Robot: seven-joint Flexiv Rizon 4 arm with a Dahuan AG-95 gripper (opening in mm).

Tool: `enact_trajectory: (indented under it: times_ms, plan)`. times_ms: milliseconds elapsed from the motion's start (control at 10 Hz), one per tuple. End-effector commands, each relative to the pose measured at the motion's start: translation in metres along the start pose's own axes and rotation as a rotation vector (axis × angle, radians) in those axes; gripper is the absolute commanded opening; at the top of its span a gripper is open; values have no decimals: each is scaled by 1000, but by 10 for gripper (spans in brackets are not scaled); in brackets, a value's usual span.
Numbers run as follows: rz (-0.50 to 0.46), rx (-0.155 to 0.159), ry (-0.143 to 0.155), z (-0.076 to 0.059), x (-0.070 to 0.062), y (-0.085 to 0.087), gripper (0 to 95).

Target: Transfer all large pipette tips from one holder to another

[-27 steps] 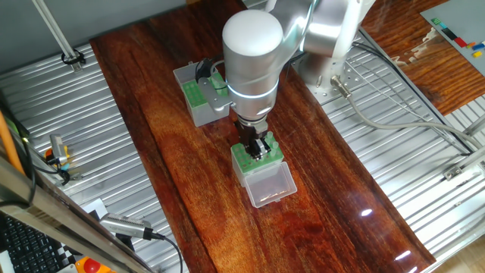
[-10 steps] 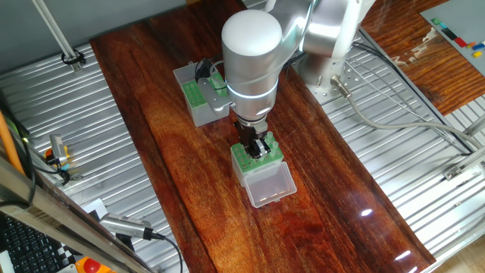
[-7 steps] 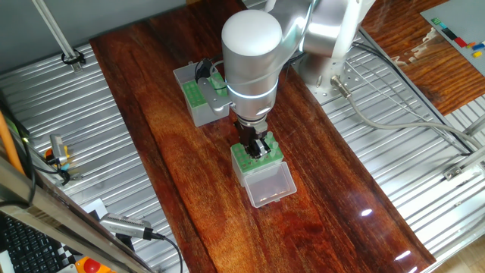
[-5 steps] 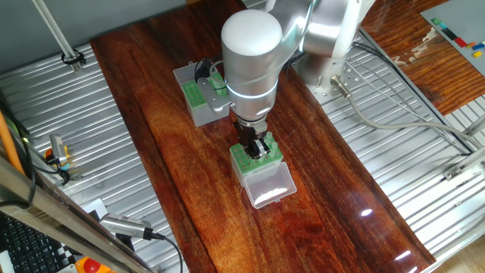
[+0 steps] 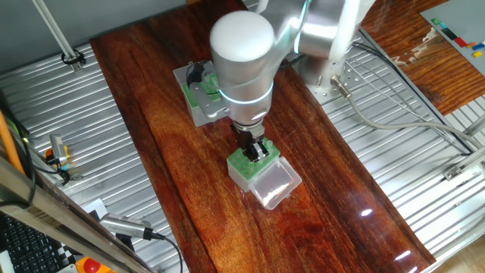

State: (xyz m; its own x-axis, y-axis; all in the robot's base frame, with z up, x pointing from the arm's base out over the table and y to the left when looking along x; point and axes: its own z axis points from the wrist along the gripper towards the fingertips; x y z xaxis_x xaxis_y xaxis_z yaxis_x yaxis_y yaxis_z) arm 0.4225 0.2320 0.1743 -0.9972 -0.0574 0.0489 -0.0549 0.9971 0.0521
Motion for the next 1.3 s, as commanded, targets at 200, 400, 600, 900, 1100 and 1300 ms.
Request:
enact_trajectory:
  times_ms: [200,400,600,900,1100,1300]
  plan:
    - [-2,-3,2,-2,0,-2,0]
    - [-8,-8,1,-6,2,-6,0]
    - [-20,-9,1,-11,4,-10,0]
    - [-37,-9,1,-27,7,-16,0]
    - [-41,-12,-1,-40,8,-16,0]
    - [-47,-17,-9,-54,13,-15,0]
